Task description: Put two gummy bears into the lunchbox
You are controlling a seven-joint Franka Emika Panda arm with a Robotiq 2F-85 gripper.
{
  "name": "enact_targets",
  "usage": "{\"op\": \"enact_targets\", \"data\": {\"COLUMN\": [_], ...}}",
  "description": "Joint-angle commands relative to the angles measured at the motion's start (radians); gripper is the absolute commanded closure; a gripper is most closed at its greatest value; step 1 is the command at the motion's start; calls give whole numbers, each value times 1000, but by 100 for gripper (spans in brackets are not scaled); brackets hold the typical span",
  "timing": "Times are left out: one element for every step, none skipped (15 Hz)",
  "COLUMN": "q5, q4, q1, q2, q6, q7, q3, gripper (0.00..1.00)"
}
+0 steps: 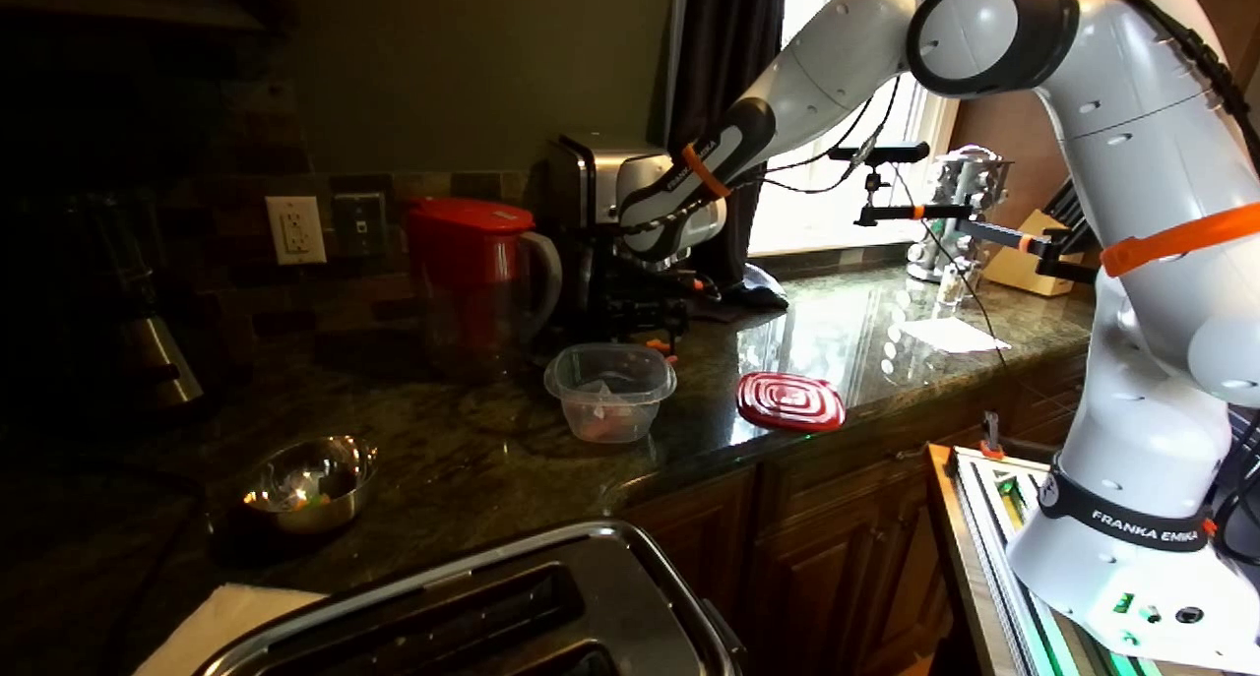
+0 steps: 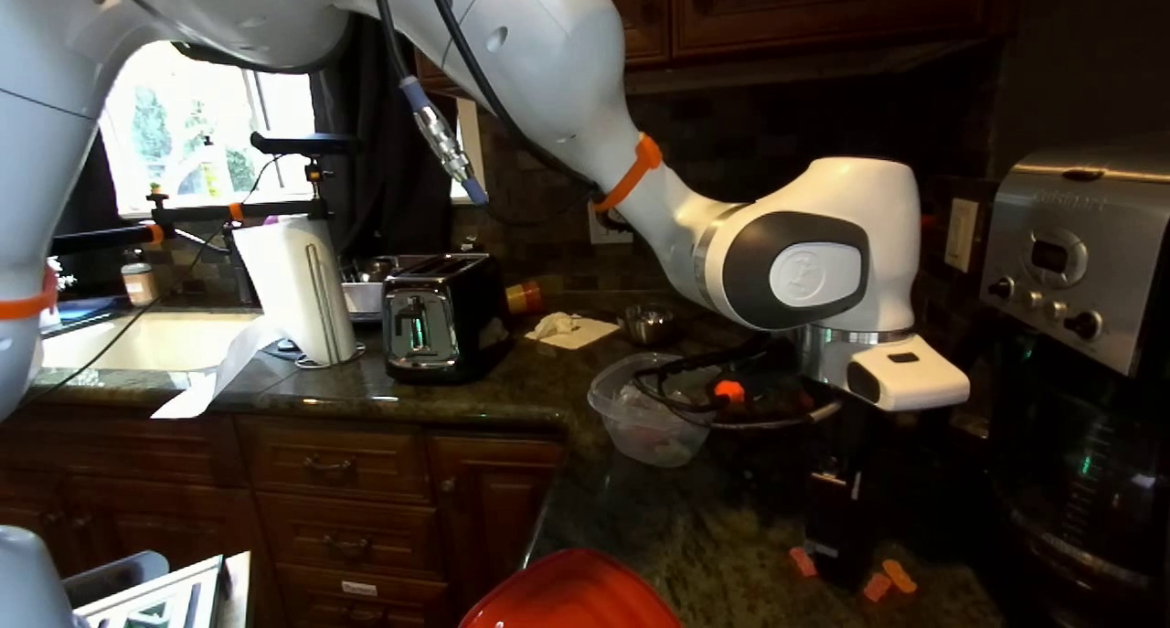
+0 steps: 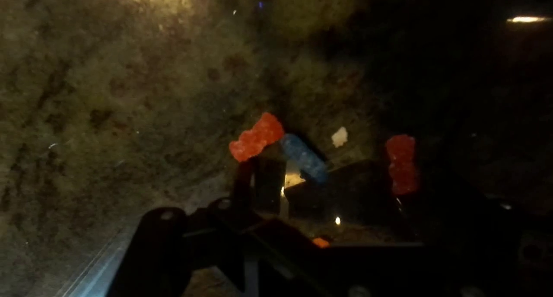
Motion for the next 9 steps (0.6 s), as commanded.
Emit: {"op": "enact_targets", "data": {"q5": [-17, -19, -19, -15, -15, -13, -13, -12, -13], "q4": [-17, -27, -35, -37, -37, -37, -36, -38, -42], "q1": [10, 11, 11, 10, 10, 10, 10, 11, 12], "q2": [-18, -27, -34, -35, -34, -31, -27, -27, -29], "q6": [-58, -61, -52, -44, -43, -39, -35, -31, -33], "q7": [41, 38, 38, 35, 39, 41, 43, 46, 48], "q3": [-14, -11, -9, -7, -7, -6, -6, -6, -5], "gripper": [0, 0, 0, 0, 0, 0, 0, 0, 0]}}
